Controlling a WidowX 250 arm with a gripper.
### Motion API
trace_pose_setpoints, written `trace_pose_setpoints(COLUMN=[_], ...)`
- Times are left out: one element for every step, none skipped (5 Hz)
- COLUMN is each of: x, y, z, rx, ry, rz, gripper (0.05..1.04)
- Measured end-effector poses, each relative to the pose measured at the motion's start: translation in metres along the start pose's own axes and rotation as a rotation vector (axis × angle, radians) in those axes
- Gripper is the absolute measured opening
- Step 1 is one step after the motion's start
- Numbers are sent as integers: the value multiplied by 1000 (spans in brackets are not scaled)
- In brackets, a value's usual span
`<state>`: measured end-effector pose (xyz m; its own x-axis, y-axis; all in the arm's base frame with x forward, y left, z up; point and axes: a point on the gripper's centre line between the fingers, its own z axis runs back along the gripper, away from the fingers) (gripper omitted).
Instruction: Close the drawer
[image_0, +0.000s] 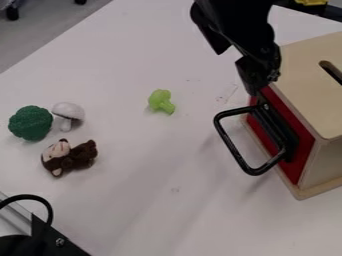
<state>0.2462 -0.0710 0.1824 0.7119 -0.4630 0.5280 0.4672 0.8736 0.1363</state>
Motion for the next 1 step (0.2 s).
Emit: trace_pose_setpoints(x=[0], y=[0], z=[0], rx=[1], ry=[-3], rz=[0], gripper=[999])
